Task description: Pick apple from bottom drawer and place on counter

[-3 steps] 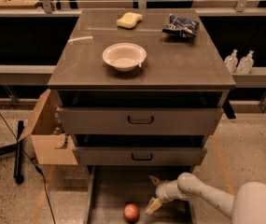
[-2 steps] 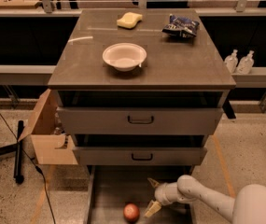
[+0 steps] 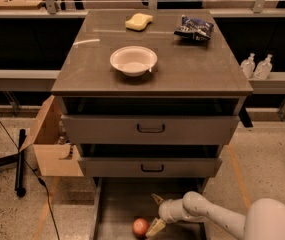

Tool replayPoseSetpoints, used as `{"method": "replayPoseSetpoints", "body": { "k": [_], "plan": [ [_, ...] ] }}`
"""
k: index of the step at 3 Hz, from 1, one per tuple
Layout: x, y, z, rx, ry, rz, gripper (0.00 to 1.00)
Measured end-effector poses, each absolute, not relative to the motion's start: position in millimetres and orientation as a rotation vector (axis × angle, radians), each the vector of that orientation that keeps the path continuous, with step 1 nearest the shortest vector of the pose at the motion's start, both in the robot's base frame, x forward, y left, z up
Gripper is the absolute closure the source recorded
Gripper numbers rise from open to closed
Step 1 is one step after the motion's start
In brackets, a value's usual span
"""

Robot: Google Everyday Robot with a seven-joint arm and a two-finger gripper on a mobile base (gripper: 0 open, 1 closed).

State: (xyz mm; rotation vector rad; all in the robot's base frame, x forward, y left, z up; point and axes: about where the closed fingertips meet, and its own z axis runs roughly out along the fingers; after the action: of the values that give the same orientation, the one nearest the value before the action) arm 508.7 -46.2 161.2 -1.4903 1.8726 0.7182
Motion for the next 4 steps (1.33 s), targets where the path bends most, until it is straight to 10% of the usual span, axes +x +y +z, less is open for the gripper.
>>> {"method": "replayPoseSetpoints", "body": {
  "k": [3,4],
  "plan": [
    [501.7,-2.5,130.5,-1.557,1.834,0.741,0.0],
    [498.1,3.9,126.0,-1.568,1.837,0.748,0.17]
  ]
}}
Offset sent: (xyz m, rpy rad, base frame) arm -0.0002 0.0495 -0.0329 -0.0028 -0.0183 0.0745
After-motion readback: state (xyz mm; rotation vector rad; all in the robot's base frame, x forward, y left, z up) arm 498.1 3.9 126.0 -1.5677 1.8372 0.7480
